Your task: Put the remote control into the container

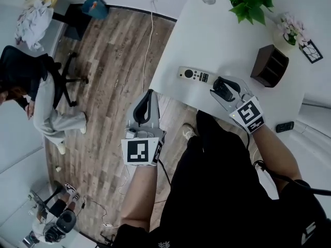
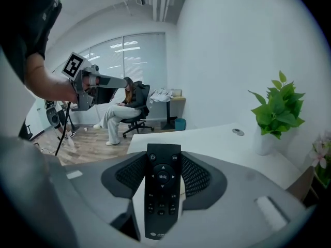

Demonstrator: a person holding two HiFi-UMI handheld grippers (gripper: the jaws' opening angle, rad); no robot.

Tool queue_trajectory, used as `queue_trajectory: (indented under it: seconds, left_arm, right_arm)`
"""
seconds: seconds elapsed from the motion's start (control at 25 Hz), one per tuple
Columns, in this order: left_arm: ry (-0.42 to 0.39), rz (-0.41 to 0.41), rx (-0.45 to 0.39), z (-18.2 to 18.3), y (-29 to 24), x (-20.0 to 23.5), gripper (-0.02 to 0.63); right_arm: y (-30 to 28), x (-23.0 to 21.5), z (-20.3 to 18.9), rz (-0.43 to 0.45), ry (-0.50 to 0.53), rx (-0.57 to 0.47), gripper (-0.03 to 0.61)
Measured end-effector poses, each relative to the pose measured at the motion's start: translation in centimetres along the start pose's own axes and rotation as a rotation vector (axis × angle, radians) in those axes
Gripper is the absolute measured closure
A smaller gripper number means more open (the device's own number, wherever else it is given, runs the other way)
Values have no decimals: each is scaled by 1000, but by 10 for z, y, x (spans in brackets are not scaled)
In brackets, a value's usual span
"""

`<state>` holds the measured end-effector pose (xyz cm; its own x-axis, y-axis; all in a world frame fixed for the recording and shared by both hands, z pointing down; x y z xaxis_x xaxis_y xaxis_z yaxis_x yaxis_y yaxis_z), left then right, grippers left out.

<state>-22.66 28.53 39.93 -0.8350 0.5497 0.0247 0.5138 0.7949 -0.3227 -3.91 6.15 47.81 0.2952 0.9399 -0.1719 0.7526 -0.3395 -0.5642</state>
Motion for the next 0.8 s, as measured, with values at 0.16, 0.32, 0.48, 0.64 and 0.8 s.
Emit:
queue_trajectory:
  seconds: [0.16,0.32,0.48,0.64,0.8]
  left_arm:
    - [-22,-53,-14,16,-15,-13,612]
    - [-43,-99,-34,37,-28,-31,612]
    - [-80,-146,-59,61,-42,-52,612]
    - [-130,-182,-56,81,-53,-75,612]
    - [-158,-224,-89,103,-68,-99,612]
  right_arm:
    - [22,-5,7,-64,-21,-51,368]
    - [49,-13,14,-126,-33,-93,368]
    - [79,-21,20,-193,-51,-131,368]
    - [110,-32,21,-251,-70,-178,368]
    - [140,-47,24,-306,-81,-232,368]
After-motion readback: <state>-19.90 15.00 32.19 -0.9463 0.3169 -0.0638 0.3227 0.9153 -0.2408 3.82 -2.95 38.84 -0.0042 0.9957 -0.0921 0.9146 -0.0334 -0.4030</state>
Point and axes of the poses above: the fingertips, and each gripper's own axes: y backward along the fingers, x to its left, z out of its top, the point moved 10 cm from there along y, backward along the fingers, and after that the axes turned 14 degrees about z, right-handed, at the moved point
